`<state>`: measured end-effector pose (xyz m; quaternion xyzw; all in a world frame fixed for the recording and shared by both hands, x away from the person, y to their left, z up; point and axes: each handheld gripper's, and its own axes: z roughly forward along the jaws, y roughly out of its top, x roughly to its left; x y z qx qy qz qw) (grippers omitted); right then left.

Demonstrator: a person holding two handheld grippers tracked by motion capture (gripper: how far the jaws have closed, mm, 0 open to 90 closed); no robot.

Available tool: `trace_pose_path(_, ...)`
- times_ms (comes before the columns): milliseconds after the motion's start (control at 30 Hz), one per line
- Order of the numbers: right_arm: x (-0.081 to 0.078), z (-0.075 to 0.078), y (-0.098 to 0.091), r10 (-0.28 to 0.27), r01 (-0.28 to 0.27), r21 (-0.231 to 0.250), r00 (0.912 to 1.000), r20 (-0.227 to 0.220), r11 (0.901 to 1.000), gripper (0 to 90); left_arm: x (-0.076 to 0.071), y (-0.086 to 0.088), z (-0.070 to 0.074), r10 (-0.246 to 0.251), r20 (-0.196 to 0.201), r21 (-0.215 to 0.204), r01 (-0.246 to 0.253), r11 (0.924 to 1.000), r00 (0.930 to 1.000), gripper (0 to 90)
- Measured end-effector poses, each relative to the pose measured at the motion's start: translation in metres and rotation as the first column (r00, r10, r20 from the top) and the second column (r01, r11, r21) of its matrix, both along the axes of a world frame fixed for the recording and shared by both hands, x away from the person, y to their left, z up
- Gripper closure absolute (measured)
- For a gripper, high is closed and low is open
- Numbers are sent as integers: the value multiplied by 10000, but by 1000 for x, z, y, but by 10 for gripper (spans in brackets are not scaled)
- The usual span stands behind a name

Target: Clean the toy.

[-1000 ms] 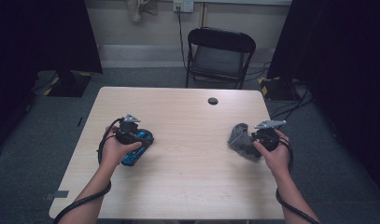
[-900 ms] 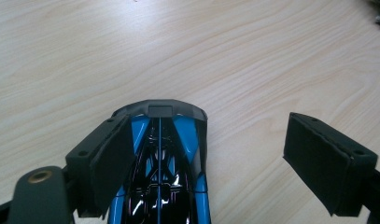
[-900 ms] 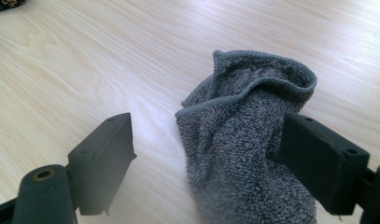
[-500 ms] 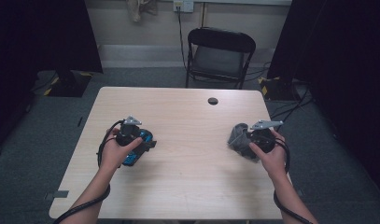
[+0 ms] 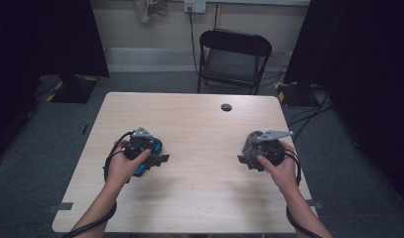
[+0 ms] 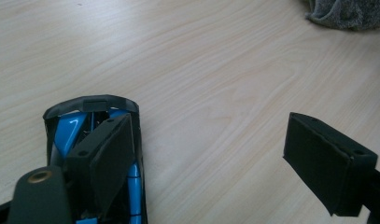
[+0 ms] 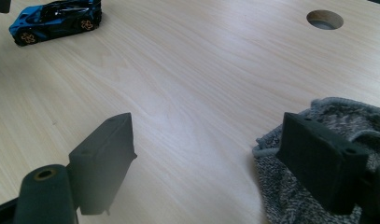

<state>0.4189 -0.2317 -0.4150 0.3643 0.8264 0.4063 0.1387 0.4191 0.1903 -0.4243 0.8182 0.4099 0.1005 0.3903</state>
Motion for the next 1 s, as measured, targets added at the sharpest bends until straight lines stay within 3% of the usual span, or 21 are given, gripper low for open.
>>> trace_pose_path(567,-7,-10,22,735,-735,70,9973,-35,9973,178,-19,-5,-4,-402,11,-276,402,9988,9992,159)
trace_pose_path(1000,-18,-12,38,1496,-1496,88,9887,-35,9887,177,-36,-11,-22,-883,-196,-433,874,9952,9959,159)
